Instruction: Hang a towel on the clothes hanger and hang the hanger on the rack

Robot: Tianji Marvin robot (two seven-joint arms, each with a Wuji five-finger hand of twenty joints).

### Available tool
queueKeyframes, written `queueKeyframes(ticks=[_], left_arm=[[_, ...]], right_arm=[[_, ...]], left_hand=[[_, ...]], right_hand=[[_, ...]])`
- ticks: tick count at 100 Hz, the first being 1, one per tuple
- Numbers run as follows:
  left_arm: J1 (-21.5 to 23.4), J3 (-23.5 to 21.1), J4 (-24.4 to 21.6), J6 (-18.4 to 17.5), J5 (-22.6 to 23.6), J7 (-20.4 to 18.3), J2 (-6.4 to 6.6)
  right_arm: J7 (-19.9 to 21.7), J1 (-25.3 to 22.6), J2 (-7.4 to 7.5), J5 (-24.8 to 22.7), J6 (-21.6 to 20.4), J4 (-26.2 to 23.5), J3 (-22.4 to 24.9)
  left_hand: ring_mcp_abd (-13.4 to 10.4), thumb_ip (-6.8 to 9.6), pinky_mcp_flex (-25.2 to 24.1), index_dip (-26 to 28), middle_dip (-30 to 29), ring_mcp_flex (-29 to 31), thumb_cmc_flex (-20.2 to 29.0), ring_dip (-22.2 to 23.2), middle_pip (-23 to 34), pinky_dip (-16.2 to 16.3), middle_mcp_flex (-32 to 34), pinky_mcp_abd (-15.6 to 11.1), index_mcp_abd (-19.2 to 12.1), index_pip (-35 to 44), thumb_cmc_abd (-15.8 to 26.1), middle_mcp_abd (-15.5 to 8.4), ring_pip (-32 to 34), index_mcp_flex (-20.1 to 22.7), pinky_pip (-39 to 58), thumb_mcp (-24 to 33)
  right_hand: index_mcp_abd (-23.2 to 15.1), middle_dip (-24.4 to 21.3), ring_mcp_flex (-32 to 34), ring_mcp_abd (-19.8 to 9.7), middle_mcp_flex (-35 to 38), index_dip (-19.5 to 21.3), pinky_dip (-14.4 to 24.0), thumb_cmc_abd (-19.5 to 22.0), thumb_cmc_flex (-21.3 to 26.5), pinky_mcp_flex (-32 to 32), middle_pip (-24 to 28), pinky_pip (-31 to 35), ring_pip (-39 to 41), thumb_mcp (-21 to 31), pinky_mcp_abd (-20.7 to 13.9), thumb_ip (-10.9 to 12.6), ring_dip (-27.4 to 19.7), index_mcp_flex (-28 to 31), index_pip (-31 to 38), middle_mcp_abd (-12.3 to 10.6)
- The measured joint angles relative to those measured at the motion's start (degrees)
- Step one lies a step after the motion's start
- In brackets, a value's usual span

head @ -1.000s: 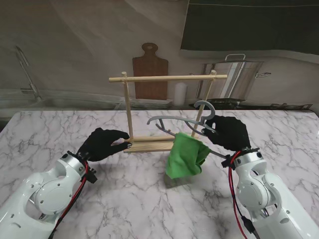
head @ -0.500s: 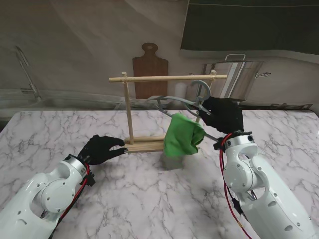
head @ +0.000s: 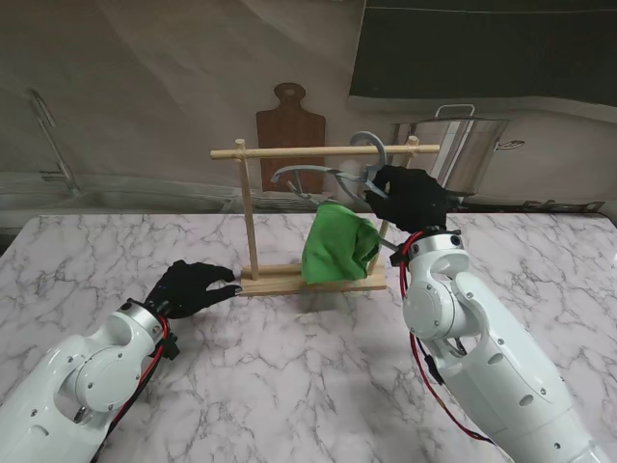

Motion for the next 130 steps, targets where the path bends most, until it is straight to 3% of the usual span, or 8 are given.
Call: queueKeyframes(ticks=[21,37,51,83,95,103,116,130], left_arm=[[0.2,-0.3,-0.1,0.2,-0.2,-0.4,0.01],[0.4,-0.5,-0.1,0.1,-3.4,-0.8,0.01],[0.2,-0.2,0.0,0.2,0.2,-0.9,0.06],[-0.3,0.1,0.6,0.3,-0.9,-0.8,0.11],[-0.3,0.1,0.6,0.3,-0.3,-0.7,0.11],[-0.3,0.0,0.7,0.4,-0.2,-0.6,0.11],[-0.3,0.0,0.7,0.3,-0.2,-0.5,0.11],[-0.4,0.0,0.9,0.3,0.1,-0.4,0.11]], right_arm=[[0.1,4.6,-0.81,2.5,3.2,4.1,-2.9],[-1.0,7.1,-1.91,4.2,4.7,7.7,-4.2],[-1.5,8.0,-2.28,5.1,5.6,9.0,-5.2],[-1.7,7.8,-2.71,5.8,6.3,10.7,-6.8],[-1.2,6.8,-2.65,5.2,6.6,9.9,-6.8],[-1.0,6.0,-2.44,3.1,6.6,9.2,-6.8],[-1.4,4.8,-1.89,-1.9,6.5,8.7,-6.8],[-2.4,2.9,-1.59,-1.7,6.0,7.1,-5.5]], left_hand=[[0.0,0.00,0.0,0.0,0.0,0.0,0.0,0.0,0.0,0.0,0.0,0.0,0.0,0.0,0.0,0.0,0.0,0.0,0.0,0.0],[0.0,0.00,0.0,0.0,0.0,0.0,0.0,0.0,0.0,0.0,0.0,0.0,0.0,0.0,0.0,0.0,0.0,0.0,0.0,0.0],[0.0,0.00,0.0,0.0,0.0,0.0,0.0,0.0,0.0,0.0,0.0,0.0,0.0,0.0,0.0,0.0,0.0,0.0,0.0,0.0],[0.0,0.00,0.0,0.0,0.0,0.0,0.0,0.0,0.0,0.0,0.0,0.0,0.0,0.0,0.5,0.0,0.0,0.0,0.0,0.0],[0.0,0.00,0.0,0.0,0.0,0.0,0.0,0.0,0.0,0.0,0.0,0.0,0.0,0.0,0.5,0.0,0.0,0.0,0.0,0.0],[0.0,0.00,0.0,0.0,0.0,0.0,0.0,0.0,0.0,0.0,0.0,0.0,0.0,0.0,0.5,0.0,0.0,0.0,0.0,0.0],[0.0,0.00,0.0,0.0,0.0,0.0,0.0,0.0,0.0,0.0,0.0,0.0,0.0,0.0,0.5,0.0,0.0,0.0,0.0,0.0],[0.0,0.00,0.0,0.0,0.0,0.0,0.0,0.0,0.0,0.0,0.0,0.0,0.0,0.0,0.5,0.0,0.0,0.0,0.0,0.0]], right_hand=[[0.0,0.0,0.0,0.0,0.0,0.0,-0.3,0.0,0.0,0.0,0.1,0.0,0.0,0.0,0.0,0.0,0.5,0.0,0.0,0.0],[0.0,0.0,0.0,0.0,0.0,0.0,-0.4,0.0,0.0,0.0,0.2,0.0,0.1,0.0,0.0,0.0,0.5,0.0,0.0,0.0],[0.0,-0.1,0.0,0.0,0.0,0.0,-0.4,0.0,0.0,0.0,0.4,0.4,0.2,0.0,0.1,0.0,0.5,0.0,0.0,0.0],[0.0,-1.0,0.0,0.0,0.0,0.0,-1.0,0.3,0.0,-1.7,0.5,0.4,-0.7,0.0,0.1,0.0,0.1,0.0,0.0,-0.1],[-1.7,-3.5,-0.4,1.3,-0.6,-1.3,-1.3,4.2,-0.1,-10.1,-3.6,-2.2,-10.8,-3.6,0.7,0.6,-5.6,-1.8,-1.8,0.3],[-2.9,-5.4,-1.5,2.6,-5.7,-3.6,-1.4,6.3,-5.1,-17.7,-8.4,-6.3,-26.6,-7.0,0.8,2.3,-12.1,-4.6,-7.3,1.6],[-3.5,-9.3,-12.2,3.3,-18.2,0.2,1.1,9.8,-13.6,-26.4,-16.7,-11.8,-45.4,-11.1,0.8,7.8,-14.3,-8.8,-19.4,2.8],[-3.6,-13.0,-24.6,3.6,-30.9,0.9,1.7,10.7,-16.3,-33.7,-22.7,-15.1,-54.8,-16.5,0.0,8.5,-16.9,-14.4,-23.5,3.2]])
